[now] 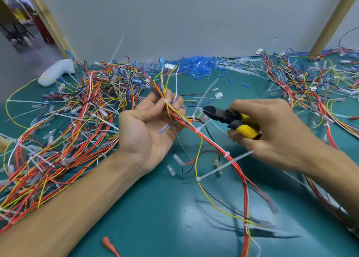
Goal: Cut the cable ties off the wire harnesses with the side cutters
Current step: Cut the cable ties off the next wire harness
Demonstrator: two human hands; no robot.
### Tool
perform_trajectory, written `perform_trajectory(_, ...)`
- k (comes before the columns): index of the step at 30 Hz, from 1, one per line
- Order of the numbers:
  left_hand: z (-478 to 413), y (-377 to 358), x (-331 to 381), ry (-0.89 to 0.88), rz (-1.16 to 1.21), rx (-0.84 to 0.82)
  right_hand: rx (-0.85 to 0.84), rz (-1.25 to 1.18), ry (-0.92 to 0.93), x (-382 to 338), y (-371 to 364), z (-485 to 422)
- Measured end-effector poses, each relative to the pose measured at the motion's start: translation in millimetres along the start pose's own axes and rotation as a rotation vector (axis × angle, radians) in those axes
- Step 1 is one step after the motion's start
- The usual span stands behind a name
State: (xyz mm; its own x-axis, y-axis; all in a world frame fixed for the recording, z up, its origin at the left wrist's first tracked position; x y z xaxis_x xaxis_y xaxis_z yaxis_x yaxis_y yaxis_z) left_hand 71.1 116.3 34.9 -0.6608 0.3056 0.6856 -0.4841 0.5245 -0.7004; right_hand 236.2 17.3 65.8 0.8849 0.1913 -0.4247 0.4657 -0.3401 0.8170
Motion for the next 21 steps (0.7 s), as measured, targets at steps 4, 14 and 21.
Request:
perform_trajectory(4, 1, -2, -5, 0.035, -0.014, -0.002, -0.015, 0.044, -0.012, -1, -2, 1)
perform_trajectory(14, 4, -4, -12, 0.071, -0.075, -0.024, -0.106, 0.087, -0.012, -6, -7, 1)
perform_trajectory(21, 4, 0, -13, 0.075, -0.077, 0.029, -0.222, -0.021, -0.119, 1, -14, 6)
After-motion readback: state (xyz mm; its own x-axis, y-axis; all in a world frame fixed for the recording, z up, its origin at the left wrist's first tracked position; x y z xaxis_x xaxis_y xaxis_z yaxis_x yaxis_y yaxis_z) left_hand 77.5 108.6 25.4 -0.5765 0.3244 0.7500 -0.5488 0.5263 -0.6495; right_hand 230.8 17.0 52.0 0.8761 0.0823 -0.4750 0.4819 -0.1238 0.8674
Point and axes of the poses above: each hand's wrist, its own z-axis away from the middle knuckle, its own y-axis out of the back of the hand, x = y × z, the point moved 8 cm from there along -z, towards the middle knuckle, and after that the axes turned 6 degrees about -y, right-handed, at the moved point
